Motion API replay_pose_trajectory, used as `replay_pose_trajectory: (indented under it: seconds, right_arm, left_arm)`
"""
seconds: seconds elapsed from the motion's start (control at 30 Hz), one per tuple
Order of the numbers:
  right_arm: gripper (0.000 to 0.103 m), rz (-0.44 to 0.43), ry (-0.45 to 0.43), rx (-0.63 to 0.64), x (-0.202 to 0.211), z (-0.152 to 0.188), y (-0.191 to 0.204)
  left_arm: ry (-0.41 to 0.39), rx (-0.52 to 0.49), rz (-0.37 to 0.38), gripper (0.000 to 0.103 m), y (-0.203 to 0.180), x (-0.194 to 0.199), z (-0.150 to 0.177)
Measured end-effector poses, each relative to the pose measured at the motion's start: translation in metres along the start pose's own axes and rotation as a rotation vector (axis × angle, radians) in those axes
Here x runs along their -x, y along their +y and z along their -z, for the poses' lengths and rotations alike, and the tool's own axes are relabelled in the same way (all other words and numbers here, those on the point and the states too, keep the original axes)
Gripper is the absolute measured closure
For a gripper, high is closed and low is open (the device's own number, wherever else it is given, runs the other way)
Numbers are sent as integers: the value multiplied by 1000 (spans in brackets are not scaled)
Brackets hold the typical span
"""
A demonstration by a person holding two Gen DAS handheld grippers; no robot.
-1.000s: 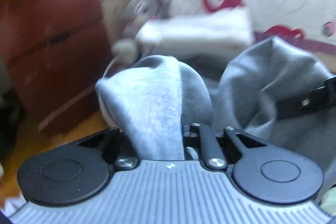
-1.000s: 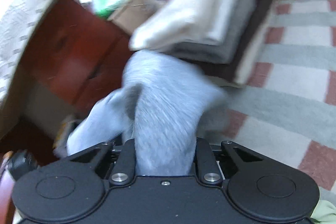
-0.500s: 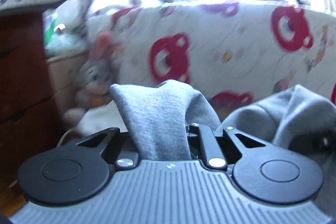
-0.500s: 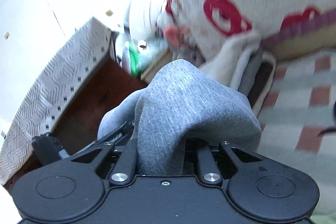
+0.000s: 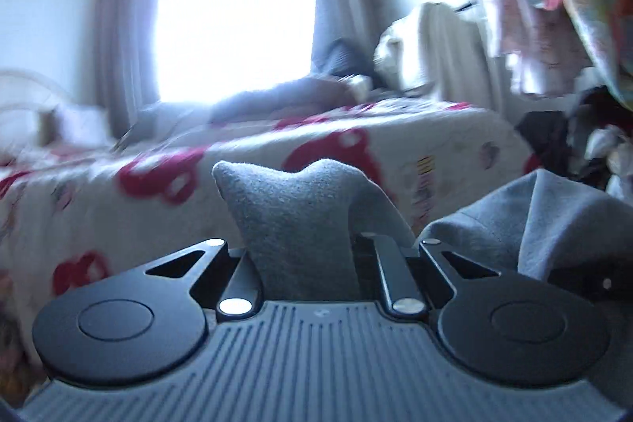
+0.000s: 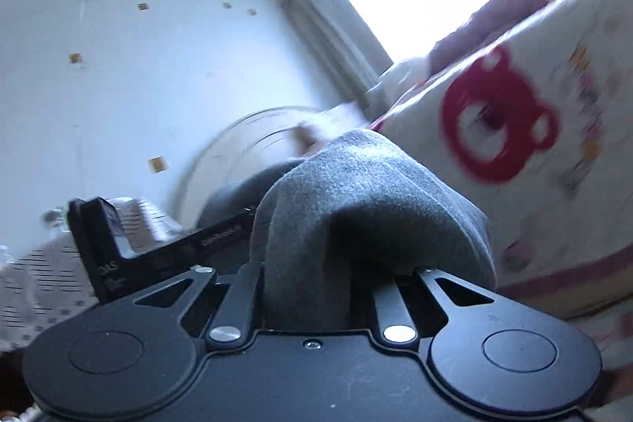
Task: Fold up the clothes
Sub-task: 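Lift the grey sweatshirt with both grippers and shake it out, then lay the sweatshirt flat on the bed and open both grippers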
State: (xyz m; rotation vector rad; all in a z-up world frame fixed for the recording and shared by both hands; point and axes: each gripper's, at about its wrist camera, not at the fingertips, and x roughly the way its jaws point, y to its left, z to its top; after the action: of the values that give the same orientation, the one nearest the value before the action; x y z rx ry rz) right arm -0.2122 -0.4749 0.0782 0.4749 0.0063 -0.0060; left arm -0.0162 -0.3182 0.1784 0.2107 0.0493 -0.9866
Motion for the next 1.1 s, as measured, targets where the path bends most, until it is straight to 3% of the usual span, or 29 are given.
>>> replay_pose_trajectory:
  seconds: [0.07,0.1,0.13,0.17,0.2,0.27,0.33,0.4,0.5,0.67,0.8,0.93,1.1]
  right_arm:
    - [87,129,-40,59,22,-9,-12]
    - [87,211,-54,93,30,-9,-20]
    - [87,306,-59,127,37,-8,-30]
    - [86,422,-50,161,40,-4,-43]
    - [85,543,-32,182,41,2,-62]
    - [58,792,52,180,39,22,-120]
    - [58,985,189,149,35,47,-184]
    - [58,1079,264,49,43,62,-222]
    - [58,1035,255,-66,56,65,-235]
    - [56,832,367,-55,23,88,-213]
    - [53,672,466,-62,-18,121,-186]
    - [53,547,555,-65,-45,153,-157]
    - [53,418,637,-52,-70,185,-115]
  left_arm:
    - [55,23,89,88,-19,-25,6]
    - [83,35,133,71,-29,-38,9]
    - [111,46,177,43,-39,-51,13]
    - [139,58,222,35,-49,-63,16]
    - [186,35,247,33,-58,-74,34]
    - [279,-31,267,33,-66,-84,81]
    - [379,-89,254,33,-69,-90,129]
    - [484,-98,210,33,-56,-80,178]
    - [593,-31,116,33,-18,-55,237]
    - [705,193,-136,33,48,-10,298]
    - [656,327,-354,33,89,36,318]
    - [646,422,-423,33,120,67,326]
    - [681,413,-456,33,129,93,344]
